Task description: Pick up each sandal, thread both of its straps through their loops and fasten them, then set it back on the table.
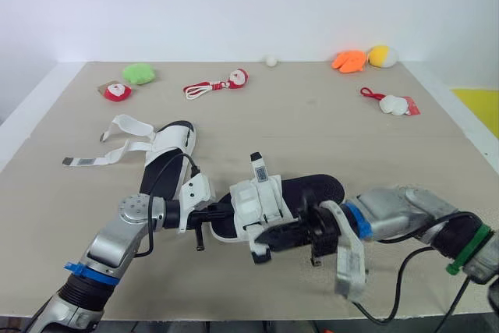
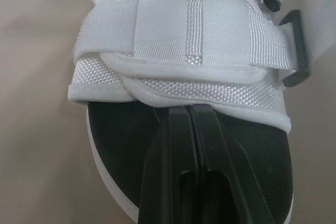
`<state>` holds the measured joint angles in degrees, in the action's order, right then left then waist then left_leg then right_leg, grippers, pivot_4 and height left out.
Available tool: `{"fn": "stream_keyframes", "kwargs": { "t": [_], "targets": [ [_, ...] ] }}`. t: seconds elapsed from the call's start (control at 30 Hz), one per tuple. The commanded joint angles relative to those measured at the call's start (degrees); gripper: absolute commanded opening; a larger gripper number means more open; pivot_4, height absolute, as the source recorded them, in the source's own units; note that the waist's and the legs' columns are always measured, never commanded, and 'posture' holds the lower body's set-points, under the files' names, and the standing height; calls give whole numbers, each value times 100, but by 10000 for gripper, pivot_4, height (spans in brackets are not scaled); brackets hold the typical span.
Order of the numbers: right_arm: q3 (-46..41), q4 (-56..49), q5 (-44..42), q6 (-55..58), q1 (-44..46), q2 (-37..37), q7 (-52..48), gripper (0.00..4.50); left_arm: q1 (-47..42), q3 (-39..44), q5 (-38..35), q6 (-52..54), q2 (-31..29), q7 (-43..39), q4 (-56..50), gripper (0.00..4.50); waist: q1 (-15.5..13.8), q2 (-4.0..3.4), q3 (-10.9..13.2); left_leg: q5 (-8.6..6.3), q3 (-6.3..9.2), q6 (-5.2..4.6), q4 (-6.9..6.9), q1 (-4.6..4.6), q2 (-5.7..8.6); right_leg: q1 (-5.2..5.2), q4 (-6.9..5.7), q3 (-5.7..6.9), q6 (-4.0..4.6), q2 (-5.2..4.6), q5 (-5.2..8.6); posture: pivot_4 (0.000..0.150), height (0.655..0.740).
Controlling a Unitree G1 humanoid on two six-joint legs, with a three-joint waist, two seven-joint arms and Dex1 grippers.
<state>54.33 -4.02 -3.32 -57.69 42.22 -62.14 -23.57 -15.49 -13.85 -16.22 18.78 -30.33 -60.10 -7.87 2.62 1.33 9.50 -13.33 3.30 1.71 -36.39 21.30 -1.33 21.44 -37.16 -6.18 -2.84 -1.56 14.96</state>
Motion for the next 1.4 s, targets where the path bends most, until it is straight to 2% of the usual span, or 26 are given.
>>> {"fn": "stream_keyframes", "kwargs": {
  "t": [0.03, 0.13, 0.2, 0.27, 0.4, 0.53, 0.63, 0.9, 1.17, 1.4],
  "targets": [
    [-202, -1042, -2635, 2274, 67, -191, -1830, 851, 172, -274, 173, 166, -69, -40, 201, 0, -2, -2, -1, -3, 1, -4, 0, 0, -4, -1, 0, 2, 8, 0, -3, 1500, 7400],
    [-694, -1473, -4236, 4485, 153, -169, -2688, 851, 179, -278, 176, 171, -48, -28, 191, 0, -5, -3, 0, -4, 7, -8, 0, 1, -20, -2, 0, 13, 16, 0, -2, 1500, 7400],
    [-1108, -1412, -5348, 6078, 417, 85, -2806, 851, 182, -279, 176, 173, -27, -4, 181, 0, -4, -4, 0, -5, 10, -8, 0, 2, -23, -1, 0, 19, 18, 0, 0, 1500, 7400],
    [-1455, -1174, -6064, 7477, 742, 349, -2895, 851, 192, -276, 174, 179, -4, 25, 171, 0, -4, -8, 3, -4, 9, -8, 0, 2, -27, 0, 1, 23, 17, 1, 0, 1500, 7400],
    [-2076, -269, -6481, 9488, 1462, 1135, -2818, 851, 261, -294, 179, 170, 10, 59, 138, 0, -12, -10, 5, -3, 11, -7, -3, 20, -22, 21, 1, 34, 15, 10, 0, 1500, 7400],
    [-2368, 513, -6166, 10846, 2027, 1786, -3123, 851, 261, -305, 182, 175, 38, 86, 134, 0, -20, -24, 9, 0, 16, -7, -4, 76, -25, 81, -4, 42, -6, 23, -26, 1500, 7400],
    [-2346, 928, -5965, 11808, 2256, 2106, -3326, 851, 225, -294, 180, 174, 58, 103, 147, 0, -11, -32, 9, 2, 32, -4, -7, 119, -24, 116, -7, 52, 8, 28, -35, 1500, 7400],
    [-2794, 1584, -5330, 12916, 2127, 2794, -3352, 851, 306, -276, 178, 159, 22, 114, 94, 0, -6, -35, 8, 2, 37, -4, -7, 128, -19, 121, -9, 57, -2, 27, -29, 1500, 7400],
    [-3023, 1927, -4513, 13045, 2066, 3145, -3315, 851, 282, -279, 181, 161, 6, 85, 99, 0, -1, -36, 7, 2, 38, -4, -7, 126, -21, 121, -11, 58, -10, 32, -25, 1500, 7400],
    [-3331, 2207, -4146, 13165, 2093, 3453, -3298, 851, 275, -293, 185, 164, 10, 77, 93, 0, 0, -36, 7, 2, 38, -4, -6, 127, -20, 121, -12, 58, -9, 32, -25, 1500, 7400]
  ]
}}
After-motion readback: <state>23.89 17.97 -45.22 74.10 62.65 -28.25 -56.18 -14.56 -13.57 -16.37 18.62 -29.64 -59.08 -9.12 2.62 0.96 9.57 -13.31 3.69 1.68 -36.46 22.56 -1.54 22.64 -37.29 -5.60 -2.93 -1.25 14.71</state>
